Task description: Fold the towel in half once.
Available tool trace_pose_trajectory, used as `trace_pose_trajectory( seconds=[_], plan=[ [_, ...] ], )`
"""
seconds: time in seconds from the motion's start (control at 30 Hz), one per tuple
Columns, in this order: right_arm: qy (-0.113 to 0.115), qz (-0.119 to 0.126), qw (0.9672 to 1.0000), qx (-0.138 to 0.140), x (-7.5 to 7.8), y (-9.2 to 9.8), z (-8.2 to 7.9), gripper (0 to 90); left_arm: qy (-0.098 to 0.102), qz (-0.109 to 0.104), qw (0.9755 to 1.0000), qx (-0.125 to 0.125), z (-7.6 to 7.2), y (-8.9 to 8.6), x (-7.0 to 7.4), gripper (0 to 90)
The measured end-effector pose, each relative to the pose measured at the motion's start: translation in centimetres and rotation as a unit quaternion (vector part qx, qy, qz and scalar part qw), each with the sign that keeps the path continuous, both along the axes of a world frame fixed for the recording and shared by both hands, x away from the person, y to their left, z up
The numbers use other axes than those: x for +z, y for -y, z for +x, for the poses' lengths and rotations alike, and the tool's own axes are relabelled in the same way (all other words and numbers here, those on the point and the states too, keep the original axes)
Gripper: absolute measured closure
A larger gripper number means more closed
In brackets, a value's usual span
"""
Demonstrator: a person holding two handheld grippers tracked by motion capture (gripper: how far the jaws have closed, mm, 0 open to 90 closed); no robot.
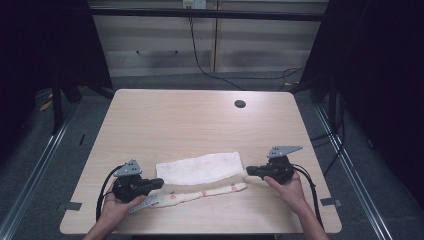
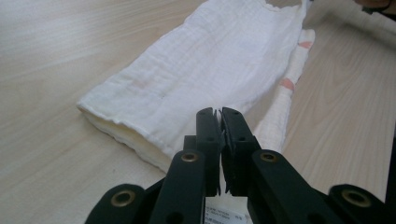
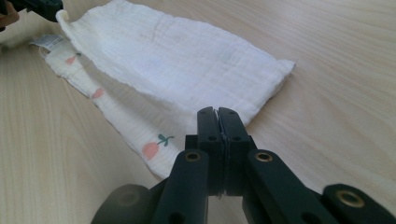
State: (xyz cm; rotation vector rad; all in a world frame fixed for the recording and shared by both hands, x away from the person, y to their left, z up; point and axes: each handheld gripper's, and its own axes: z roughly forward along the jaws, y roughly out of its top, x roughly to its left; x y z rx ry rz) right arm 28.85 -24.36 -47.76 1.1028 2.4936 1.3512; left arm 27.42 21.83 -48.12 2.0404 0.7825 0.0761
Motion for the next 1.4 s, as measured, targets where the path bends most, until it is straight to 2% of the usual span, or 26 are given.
trace_pose_trajectory(
  seconds=[0.1, 0.17, 0.33, 0.4, 0.57, 0.63, 0.73, 0.8, 0.9, 1.0, 1.07, 1.13, 1.17, 1.27, 1.33, 1.4],
  plan=[
    [-0.01, -0.003, 0.9999, 0.005, -0.9, -0.1, -0.4, 89.0, -0.001, 0.002, 1.0, -0.008, -0.1, 0.0, -0.4, 86.6],
    [-0.017, -0.002, 0.9999, -0.001, -1.5, 0.0, -0.6, 89.0, 0.0, -0.01, 0.9999, -0.006, -0.3, 0.0, -0.3, 86.6],
    [0.006, 0.029, 0.9995, -0.008, 0.0, 0.7, -1.4, 89.0, 0.008, -0.032, 0.9995, -0.005, -0.8, -0.2, 0.2, 86.6],
    [0.005, 0.02, 0.9998, -0.001, -0.1, 0.6, -1.6, 88.9, 0.006, -0.032, 0.9994, -0.01, -0.9, -0.2, 0.2, 86.6],
    [-0.024, 0.002, 0.9996, 0.017, -1.3, 0.2, -2.2, 88.9, -0.008, -0.009, 0.9993, -0.036, -1.3, 0.1, -0.3, 86.5],
    [-0.037, -0.014, 0.999, 0.022, -1.9, -0.1, -2.4, 88.9, -0.015, 0.001, 0.9989, -0.045, -1.3, 0.1, -0.6, 86.5],
    [-0.046, -0.022, 0.9983, 0.03, -2.5, -0.3, -2.5, 88.5, -0.024, 0.021, 0.9978, -0.058, -1.5, 0.2, -1.1, 86.0],
    [-0.048, -0.018, 0.9981, 0.033, -2.5, -0.3, -2.5, 86.6, -0.028, 0.028, 0.9976, -0.057, -1.4, 0.2, -1.4, 85.1],
    [-0.049, -0.016, 0.9983, 0.025, -2.4, -0.1, -2.8, 77.2, -0.032, 0.015, 0.998, -0.053, -1.4, 0.1, -1.3, 80.0],
    [-0.045, -0.014, 0.9986, 0.025, -2.1, 0.1, -3.3, 75.6, -0.031, -0.003, 0.9982, -0.052, -1.4, -0.2, -1.0, 68.9],
    [-0.042, -0.007, 0.9989, 0.021, -1.8, 0.3, -3.5, 73.9, -0.032, -0.022, 0.998, -0.049, -1.3, -0.4, -0.7, 65.3],
    [-0.032, 0.002, 0.9993, 0.019, -1.4, 0.4, -3.5, 70.9, -0.036, -0.059, 0.9965, -0.047, -1.0, -0.8, -0.2, 61.8],
    [-0.028, 0.004, 0.9995, 0.017, -1.0, 0.6, -3.5, 68.1, -0.035, -0.062, 0.9965, -0.044, -0.9, -0.8, -0.1, 60.7],
    [-0.016, 0.002, 0.9999, 0.001, -0.2, 1.1, -3.0, 62.2, -0.032, -0.055, 0.9977, -0.025, -0.3, -0.8, 0.0, 60.5],
    [-0.013, 0.004, 0.9999, -0.008, 0.0, 1.4, -2.4, 59.4, -0.024, -0.025, 0.9993, -0.011, 0.0, -0.4, -0.1, 60.9],
    [-0.01, 0.009, 0.9998, -0.013, 0.0, 1.5, -2.0, 58.3, -0.014, 0.007, 0.9999, -0.003, 0.4, 0.2, -0.4, 61.0]
  ],
)
